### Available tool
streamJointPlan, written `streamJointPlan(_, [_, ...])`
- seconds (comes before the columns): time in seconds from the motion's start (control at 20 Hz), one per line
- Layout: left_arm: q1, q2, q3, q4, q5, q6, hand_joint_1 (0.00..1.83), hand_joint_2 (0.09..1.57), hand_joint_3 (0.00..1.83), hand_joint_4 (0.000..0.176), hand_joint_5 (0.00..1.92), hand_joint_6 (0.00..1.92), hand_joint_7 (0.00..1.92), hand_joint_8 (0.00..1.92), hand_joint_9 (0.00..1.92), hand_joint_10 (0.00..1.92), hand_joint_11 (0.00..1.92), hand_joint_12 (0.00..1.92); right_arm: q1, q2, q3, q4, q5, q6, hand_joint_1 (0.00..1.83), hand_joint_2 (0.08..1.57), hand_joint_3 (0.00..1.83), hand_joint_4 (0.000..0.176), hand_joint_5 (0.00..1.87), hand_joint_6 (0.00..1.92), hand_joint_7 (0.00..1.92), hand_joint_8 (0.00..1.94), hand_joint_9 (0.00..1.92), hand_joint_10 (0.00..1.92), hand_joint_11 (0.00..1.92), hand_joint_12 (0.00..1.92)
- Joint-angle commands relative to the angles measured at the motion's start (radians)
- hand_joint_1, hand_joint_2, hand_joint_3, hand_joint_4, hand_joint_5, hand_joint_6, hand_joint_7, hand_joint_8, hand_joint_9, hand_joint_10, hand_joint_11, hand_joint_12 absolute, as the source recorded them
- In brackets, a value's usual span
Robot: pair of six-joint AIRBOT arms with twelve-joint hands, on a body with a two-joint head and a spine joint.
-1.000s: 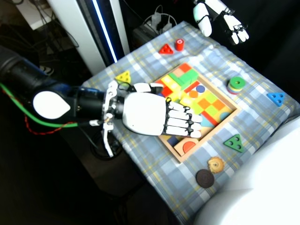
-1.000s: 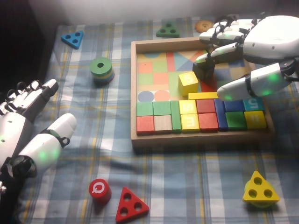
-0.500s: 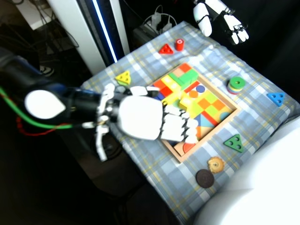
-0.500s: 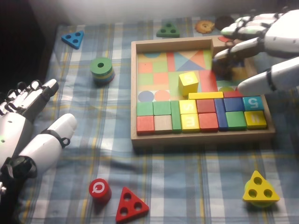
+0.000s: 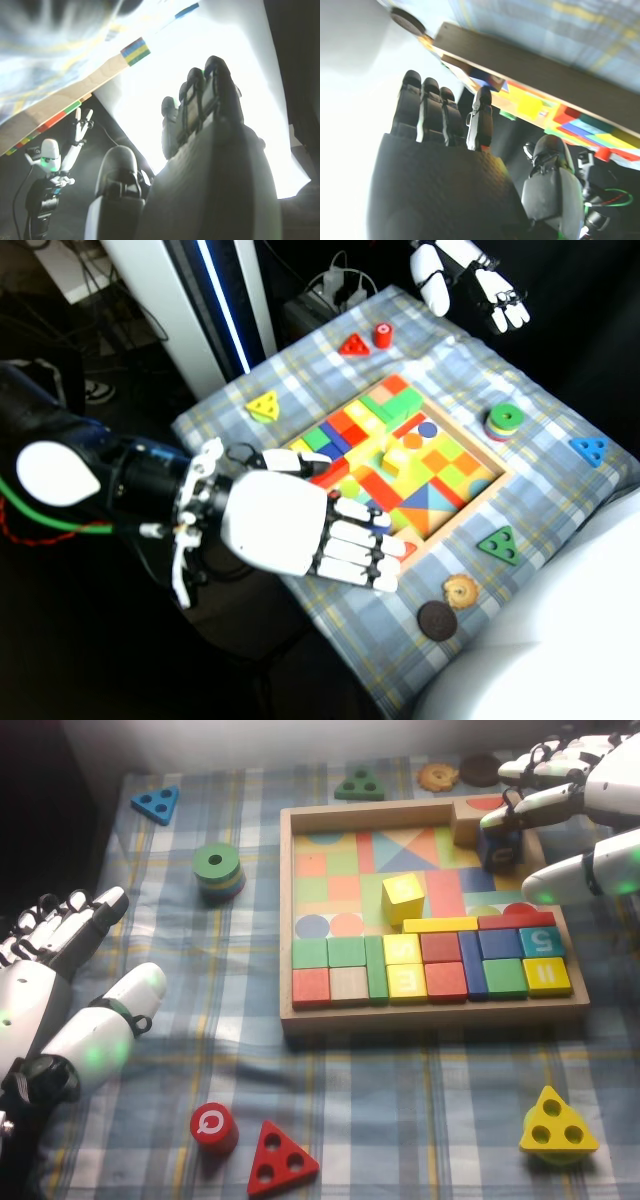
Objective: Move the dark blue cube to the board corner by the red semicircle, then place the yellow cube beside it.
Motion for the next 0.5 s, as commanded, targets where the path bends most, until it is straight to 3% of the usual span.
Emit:
streamJointPlan(0.0, [-0.005,0.007,0.003,0.050,-0.109,-0.005,0.11,1.37,0.00,0.052,0.25,0.00,0.14,0.00,0.12,0.00,0.00,0.07,0.000,-0.004,0.010,0.019,0.025,-0.007,0.00,1.04,0.00,0.149,0.35,0.01,0.00,0.00,0.00,0.00,0.00,0.00])
streamJointPlan(0.05, [-0.005,0.007,0.003,0.050,-0.109,-0.005,0.12,1.37,0.00,0.036,0.26,0.00,0.14,0.00,0.12,0.00,0.00,0.02,-0.001,-0.005,0.013,0.021,0.022,-0.007,0.00,1.03,0.00,0.147,0.35,0.01,0.00,0.00,0.00,0.00,0.00,0.00])
streamJointPlan(0.1, [-0.005,0.007,0.002,0.047,-0.109,-0.005,0.12,1.38,0.00,0.024,0.27,0.00,0.15,0.00,0.12,0.00,0.00,0.02,-0.002,-0.001,0.014,0.022,0.015,-0.008,0.00,1.04,0.00,0.163,0.35,0.01,0.00,0.00,0.00,0.00,0.00,0.00])
streamJointPlan(0.15, [-0.005,0.007,0.002,0.047,-0.109,-0.005,0.12,1.38,0.00,0.024,0.27,0.00,0.15,0.00,0.12,0.00,0.00,0.02,-0.002,0.000,0.014,0.022,0.014,-0.009,0.00,1.04,0.00,0.163,0.35,0.01,0.00,0.00,0.00,0.00,0.00,0.00])
streamJointPlan(0.25, [-0.004,0.006,0.003,0.044,-0.109,-0.005,0.12,1.38,0.00,0.041,0.26,0.00,0.15,0.00,0.12,0.00,0.02,0.03,-0.003,0.005,0.014,0.022,0.008,-0.013,0.00,1.02,0.00,0.161,0.36,0.01,0.00,0.00,0.00,0.00,0.00,0.00])
streamJointPlan(0.35, [-0.001,0.005,0.002,0.043,-0.107,-0.005,0.15,1.38,0.00,0.023,0.28,0.00,0.14,0.00,0.12,0.00,0.00,0.06,-0.003,0.013,0.011,0.023,0.007,-0.014,0.00,1.03,0.00,0.160,0.37,0.01,0.00,0.00,0.00,0.00,0.00,0.00])
streamJointPlan(0.45, [0.000,0.006,0.001,0.039,-0.107,-0.005,0.13,1.38,0.00,0.033,0.27,0.00,0.14,0.00,0.12,0.00,0.00,0.06,-0.002,0.019,0.002,0.040,0.009,-0.014,0.00,1.03,0.00,0.163,0.36,0.00,0.00,0.00,0.00,0.00,0.00,0.00])
